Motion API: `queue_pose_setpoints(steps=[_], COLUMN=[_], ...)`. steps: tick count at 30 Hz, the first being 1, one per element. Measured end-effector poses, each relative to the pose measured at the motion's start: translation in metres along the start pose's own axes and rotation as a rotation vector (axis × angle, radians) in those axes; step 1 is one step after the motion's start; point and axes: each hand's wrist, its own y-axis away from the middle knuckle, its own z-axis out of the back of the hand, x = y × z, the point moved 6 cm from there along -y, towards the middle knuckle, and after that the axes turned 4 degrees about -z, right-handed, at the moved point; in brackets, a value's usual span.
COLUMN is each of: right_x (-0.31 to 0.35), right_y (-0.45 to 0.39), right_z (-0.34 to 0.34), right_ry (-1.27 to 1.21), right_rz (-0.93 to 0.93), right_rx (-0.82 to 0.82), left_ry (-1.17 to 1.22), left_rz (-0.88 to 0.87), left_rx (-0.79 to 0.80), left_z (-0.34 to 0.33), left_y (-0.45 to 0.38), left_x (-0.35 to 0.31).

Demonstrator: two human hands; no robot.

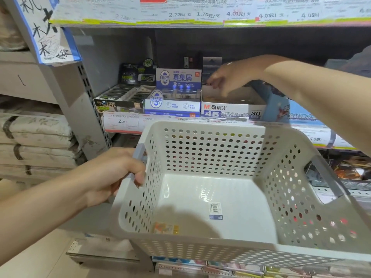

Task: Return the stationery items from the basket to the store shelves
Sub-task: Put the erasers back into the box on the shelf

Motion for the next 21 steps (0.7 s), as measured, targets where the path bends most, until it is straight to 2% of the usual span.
queue_pose_setpoints(steps=[3,7,14,21], right_x=[-0.006,-0.003,0.002,-0.002], right_y=[-0.003,-0.011,-0.015,-0.016], right_z=[-0.007,-0.024,-0.023,-0.027], right_ry=[-0.104,-0.061,-0.224,-0.393], right_rz=[-0.148,-0.208,-0.092,-0.042], right_rx=[-0.052,-0.064,-0.071,-0.221], left_ry=[0.009,-0.002,-0.016,0.002], left_rz=[-0.002,0.007,0.021,0.009], left_rx=[0.009,0.007,-0.003,0.005], left_z=[-0.002,-0.002,0.0,0.001], left_y=[0.0,0.0,0.001,-0.001], left_x=[0.0,0.001,0.001,0.003])
